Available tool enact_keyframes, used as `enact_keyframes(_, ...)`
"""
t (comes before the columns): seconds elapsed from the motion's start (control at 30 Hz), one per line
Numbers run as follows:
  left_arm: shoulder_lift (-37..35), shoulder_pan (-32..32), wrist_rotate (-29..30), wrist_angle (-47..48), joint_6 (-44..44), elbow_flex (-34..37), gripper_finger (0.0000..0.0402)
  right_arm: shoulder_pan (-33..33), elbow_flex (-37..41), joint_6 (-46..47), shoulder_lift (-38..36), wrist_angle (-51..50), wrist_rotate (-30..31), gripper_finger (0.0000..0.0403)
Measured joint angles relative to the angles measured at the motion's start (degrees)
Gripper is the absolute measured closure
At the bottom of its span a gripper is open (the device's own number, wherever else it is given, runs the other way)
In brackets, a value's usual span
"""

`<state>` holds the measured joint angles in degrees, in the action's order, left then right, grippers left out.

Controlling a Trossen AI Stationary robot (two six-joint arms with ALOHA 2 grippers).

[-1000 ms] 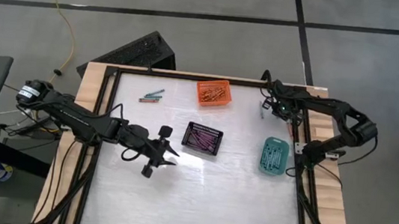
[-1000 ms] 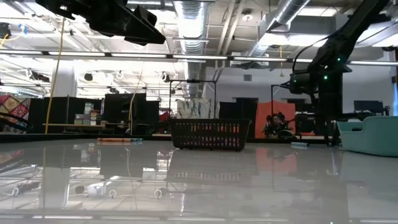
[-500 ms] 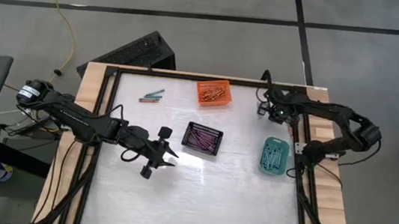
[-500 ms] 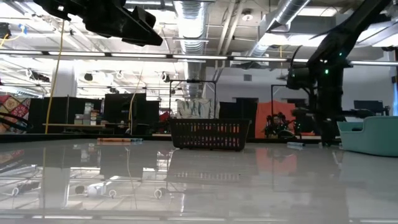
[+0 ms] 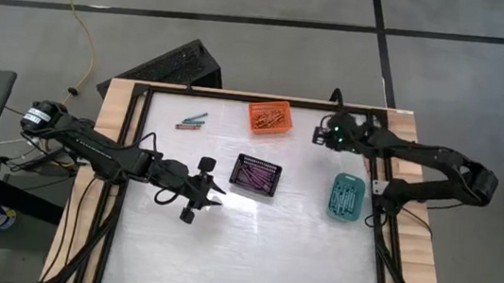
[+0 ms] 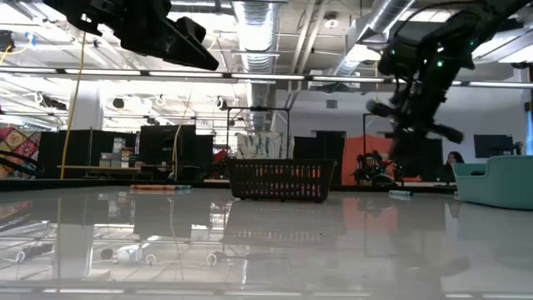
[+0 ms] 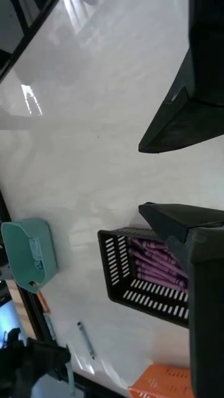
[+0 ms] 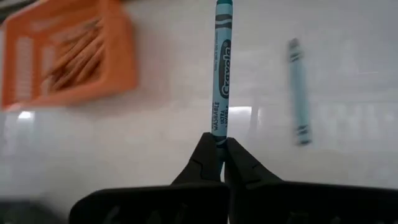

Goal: Sort crayons
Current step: Put the light blue green crayon into the green bin

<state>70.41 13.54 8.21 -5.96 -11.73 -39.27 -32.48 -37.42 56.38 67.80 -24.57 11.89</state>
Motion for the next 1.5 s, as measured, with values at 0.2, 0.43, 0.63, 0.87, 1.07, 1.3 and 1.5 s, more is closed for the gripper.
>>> enact_keyframes(0.2,0.0,0.0,0.0,0.0,3.2,0.0,0.0270,8.8,0.0,1.1,-1.0,-3.7,-1.3,0.0403)
enact_keyframes(0.43,0.0,0.0,-0.3,0.0,4.3,0.0,0.0270,23.9,-0.1,13.3,-9.0,-14.1,5.6,0.0403)
enact_keyframes(0.63,0.0,0.0,-2.9,0.4,4.0,0.0,0.0270,38.4,-0.1,29.8,-13.8,-24.6,9.7,0.0403)
enact_keyframes(0.87,0.0,0.0,-5.1,0.7,2.0,0.0,0.0270,52.4,-0.1,48.1,-13.0,-32.4,9.9,0.0403)
enact_keyframes(1.07,0.0,0.0,-6.5,1.5,1.7,0.0,0.0270,63.2,-0.1,62.7,-12.3,-37.1,9.1,0.0403)
enact_keyframes(1.3,0.0,0.0,-6.6,1.8,1.7,0.0,0.0270,67.1,-0.2,68.1,-11.9,-39.0,7.7,0.0403)
enact_keyframes(1.5,0.0,0.0,-6.6,1.8,2.9,0.0,0.0270,65.3,-0.2,68.3,-9.4,-38.6,4.8,0.0403)
